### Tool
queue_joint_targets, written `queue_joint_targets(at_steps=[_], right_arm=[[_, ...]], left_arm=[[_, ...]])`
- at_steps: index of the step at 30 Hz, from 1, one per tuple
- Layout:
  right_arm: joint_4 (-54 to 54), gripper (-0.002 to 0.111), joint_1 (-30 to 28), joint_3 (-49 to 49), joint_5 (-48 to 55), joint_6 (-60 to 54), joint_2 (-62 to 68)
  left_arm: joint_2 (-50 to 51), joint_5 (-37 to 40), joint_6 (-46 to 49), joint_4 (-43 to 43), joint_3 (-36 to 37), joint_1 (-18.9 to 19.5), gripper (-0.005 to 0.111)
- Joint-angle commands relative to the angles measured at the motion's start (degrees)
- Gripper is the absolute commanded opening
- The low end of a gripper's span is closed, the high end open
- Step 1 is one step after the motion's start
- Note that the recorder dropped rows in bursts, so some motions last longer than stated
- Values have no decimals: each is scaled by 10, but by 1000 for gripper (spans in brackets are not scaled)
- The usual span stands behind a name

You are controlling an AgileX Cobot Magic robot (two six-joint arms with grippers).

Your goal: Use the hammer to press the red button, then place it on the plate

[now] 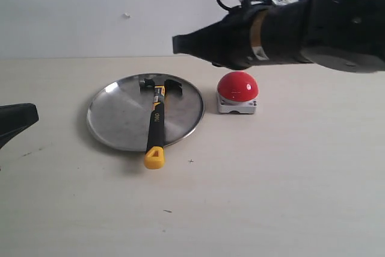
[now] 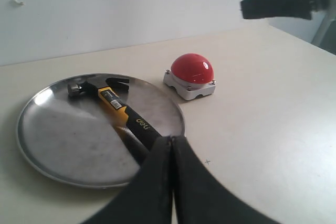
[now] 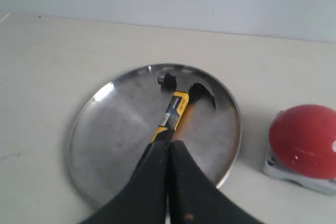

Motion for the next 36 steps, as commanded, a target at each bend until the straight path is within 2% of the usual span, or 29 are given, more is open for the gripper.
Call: queue_joint_targets(at_steps=[1,8,16,19,26,30,36], right_arm=[[-3,0,2,98,-48,-23,-93],[-3,0,2,190,-14,-17,-203],[-3,0,2,190,-5,-17,-232],[-30,0,2,189,-3,-77,-232],[-29,0,-3,190,32,-107,-274],[-4,0,-62,202,16,-106,-350],[28,0,-214,275,-1,-106,-493]], left_arm=[[-3,-1,1,-1,4,2,0],[-3,-1,1,-1,4,2,0],[-3,-1,1,-1,4,2,0],[-3,-1,1,-1,4,2,0],[-3,-1,1,-1,4,2,0],[-3,-1,1,-1,4,2,0],[-3,-1,1,-1,4,2,0]])
